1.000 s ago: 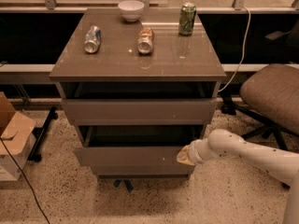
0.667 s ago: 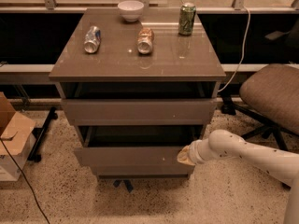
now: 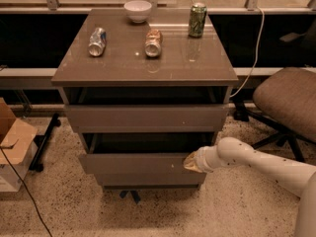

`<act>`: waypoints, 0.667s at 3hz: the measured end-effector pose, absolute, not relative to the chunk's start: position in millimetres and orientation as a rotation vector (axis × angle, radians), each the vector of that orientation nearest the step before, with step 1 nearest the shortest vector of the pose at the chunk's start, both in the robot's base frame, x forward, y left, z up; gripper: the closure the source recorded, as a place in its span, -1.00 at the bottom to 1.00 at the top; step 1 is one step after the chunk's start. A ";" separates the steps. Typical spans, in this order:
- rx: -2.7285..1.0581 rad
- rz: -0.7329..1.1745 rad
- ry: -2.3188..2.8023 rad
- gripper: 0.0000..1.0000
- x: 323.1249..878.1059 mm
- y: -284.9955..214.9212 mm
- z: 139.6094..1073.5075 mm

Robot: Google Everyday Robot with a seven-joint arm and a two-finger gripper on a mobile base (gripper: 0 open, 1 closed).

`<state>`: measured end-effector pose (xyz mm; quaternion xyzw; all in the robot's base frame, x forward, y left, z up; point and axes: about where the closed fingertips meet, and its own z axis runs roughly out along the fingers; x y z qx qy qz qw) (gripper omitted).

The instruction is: Close middle drawer

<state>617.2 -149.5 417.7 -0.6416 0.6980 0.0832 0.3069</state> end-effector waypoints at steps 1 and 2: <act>-1.690 0.205 1.813 1.00 637.1 -141.5 410.3; -1.692 0.210 1.813 0.46 636.2 -139.7 408.9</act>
Offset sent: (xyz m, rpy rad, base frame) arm 0.0177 0.0073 -0.0066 0.0103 -0.0286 0.0068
